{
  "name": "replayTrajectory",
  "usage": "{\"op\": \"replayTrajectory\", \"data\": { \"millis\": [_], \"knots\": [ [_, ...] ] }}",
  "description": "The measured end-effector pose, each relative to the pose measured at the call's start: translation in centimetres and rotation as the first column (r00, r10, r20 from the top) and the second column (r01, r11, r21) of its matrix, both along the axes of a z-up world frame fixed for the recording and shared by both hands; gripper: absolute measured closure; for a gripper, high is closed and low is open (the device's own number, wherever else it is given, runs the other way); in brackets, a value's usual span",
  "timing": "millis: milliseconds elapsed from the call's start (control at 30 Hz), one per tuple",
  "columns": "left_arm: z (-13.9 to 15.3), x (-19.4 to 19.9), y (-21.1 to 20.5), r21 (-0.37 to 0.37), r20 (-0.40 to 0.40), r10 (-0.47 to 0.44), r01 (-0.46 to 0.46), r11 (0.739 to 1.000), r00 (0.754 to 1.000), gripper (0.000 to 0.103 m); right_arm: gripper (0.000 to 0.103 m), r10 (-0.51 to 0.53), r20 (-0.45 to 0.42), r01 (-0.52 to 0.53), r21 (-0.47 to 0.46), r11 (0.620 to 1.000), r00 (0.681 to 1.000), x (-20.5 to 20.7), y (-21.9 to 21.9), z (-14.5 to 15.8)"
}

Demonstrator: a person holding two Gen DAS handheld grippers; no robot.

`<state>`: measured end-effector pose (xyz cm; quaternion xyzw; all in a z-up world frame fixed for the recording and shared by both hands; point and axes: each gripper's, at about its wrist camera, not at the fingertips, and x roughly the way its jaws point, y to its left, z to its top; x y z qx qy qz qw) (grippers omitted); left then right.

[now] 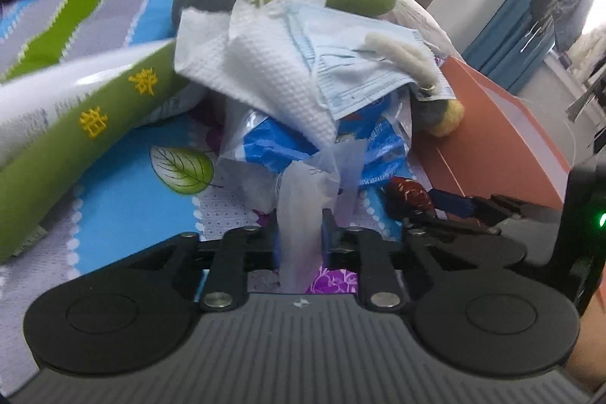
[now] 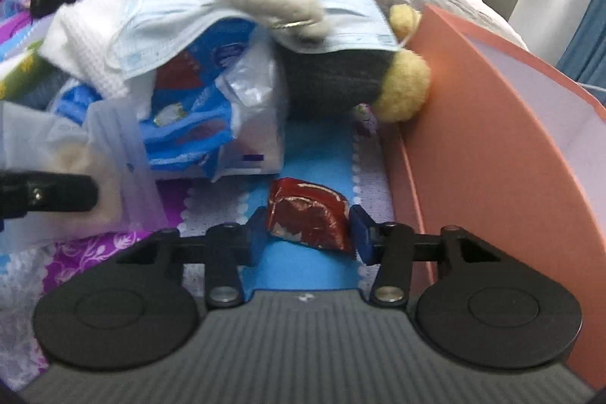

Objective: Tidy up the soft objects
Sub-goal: 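Grasp the clear plastic packet with left tool while right tool grasps the red candy wrapper, then lift the plastic packet with left tool while right tool lifts the red candy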

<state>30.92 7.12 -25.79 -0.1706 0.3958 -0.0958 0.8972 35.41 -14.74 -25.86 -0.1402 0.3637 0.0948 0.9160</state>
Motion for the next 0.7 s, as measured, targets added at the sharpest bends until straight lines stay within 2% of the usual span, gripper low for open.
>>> {"op": "replayTrajectory", "data": {
  "millis": [67,367,700],
  "knots": [
    [0.5,-1.0,-0.4,0.025,0.003,0.014,-0.014,1.0,1.0,0.087,0.059,0.006,0.013,-0.007,0.011,1.0,1.0,-0.6,-0.2,0.7],
    [2.9,-5.3,-0.8,0.02,-0.027,0.112,-0.111,0.994,0.993,0.089,0.06,0.051,0.022,-0.053,0.089,0.995,0.998,-5.0,-1.1,3.5],
    [6.3,-9.4,-2.4,0.024,-0.001,0.119,-0.119,0.993,0.993,0.089,0.06,0.064,0.015,-0.066,0.153,0.986,0.998,-9.9,-2.7,6.3]
  ]
}}
